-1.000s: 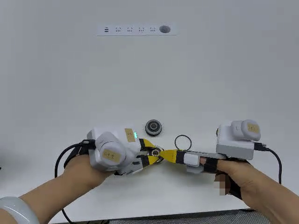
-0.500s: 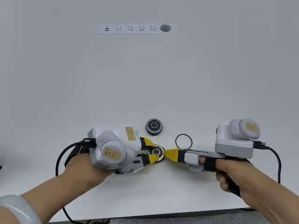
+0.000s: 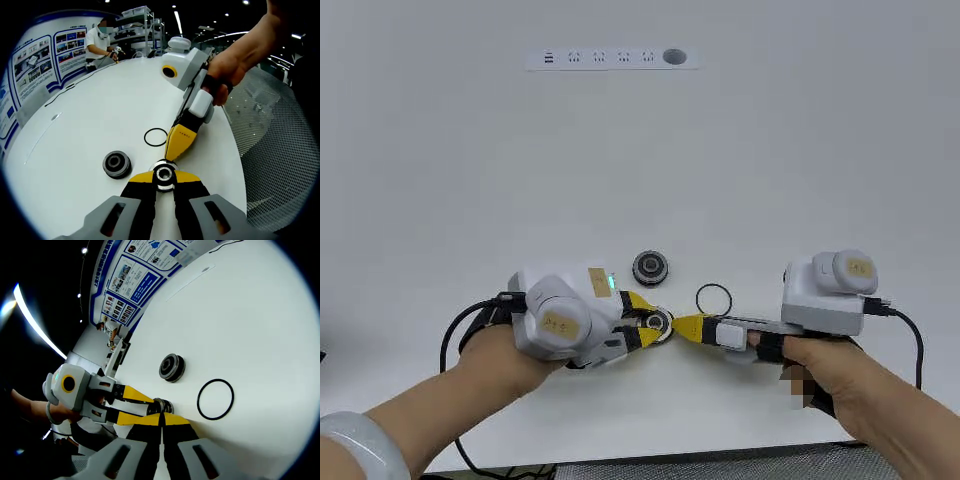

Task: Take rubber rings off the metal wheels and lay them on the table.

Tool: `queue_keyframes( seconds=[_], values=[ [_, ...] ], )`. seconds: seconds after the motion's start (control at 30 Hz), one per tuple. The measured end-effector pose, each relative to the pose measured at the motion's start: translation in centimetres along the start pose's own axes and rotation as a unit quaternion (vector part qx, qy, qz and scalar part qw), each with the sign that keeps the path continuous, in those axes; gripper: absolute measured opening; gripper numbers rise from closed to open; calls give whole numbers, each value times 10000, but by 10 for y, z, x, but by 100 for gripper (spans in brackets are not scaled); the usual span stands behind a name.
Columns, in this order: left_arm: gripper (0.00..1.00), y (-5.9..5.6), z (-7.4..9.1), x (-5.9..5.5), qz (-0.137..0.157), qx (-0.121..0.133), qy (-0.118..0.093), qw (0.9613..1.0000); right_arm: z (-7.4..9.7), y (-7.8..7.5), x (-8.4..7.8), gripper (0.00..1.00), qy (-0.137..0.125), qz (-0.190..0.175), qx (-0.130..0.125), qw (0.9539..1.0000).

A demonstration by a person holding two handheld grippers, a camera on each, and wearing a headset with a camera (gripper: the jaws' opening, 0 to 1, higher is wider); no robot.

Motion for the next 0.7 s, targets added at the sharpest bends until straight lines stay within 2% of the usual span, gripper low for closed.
queue_keyframes(
  seconds=[0.57, 0.67, 0.7],
  values=[
    [12, 0, 0, 0, -34, 0, 25, 10000, 0, 12, 6, 1, -87, -79, 138, 9998],
    [12, 0, 0, 0, -37, 1, 32, 10000, -2, 17, 9, 1, -148, -95, 273, 9995],
    [12, 0, 0, 0, -37, 1, 32, 10000, -3, 24, 10, 1, -158, -69, 410, 9990]
  ],
)
Point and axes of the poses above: the centre of the closed fingertips' face, and the gripper's own axes: z roughly backward along the fingers, y roughly to its left, x roughly out of its top, the point moved 2 cm from there along z, roughly backward along the fingers, and after that the axes turned 14 degrees about z, right-handed, at the moved point
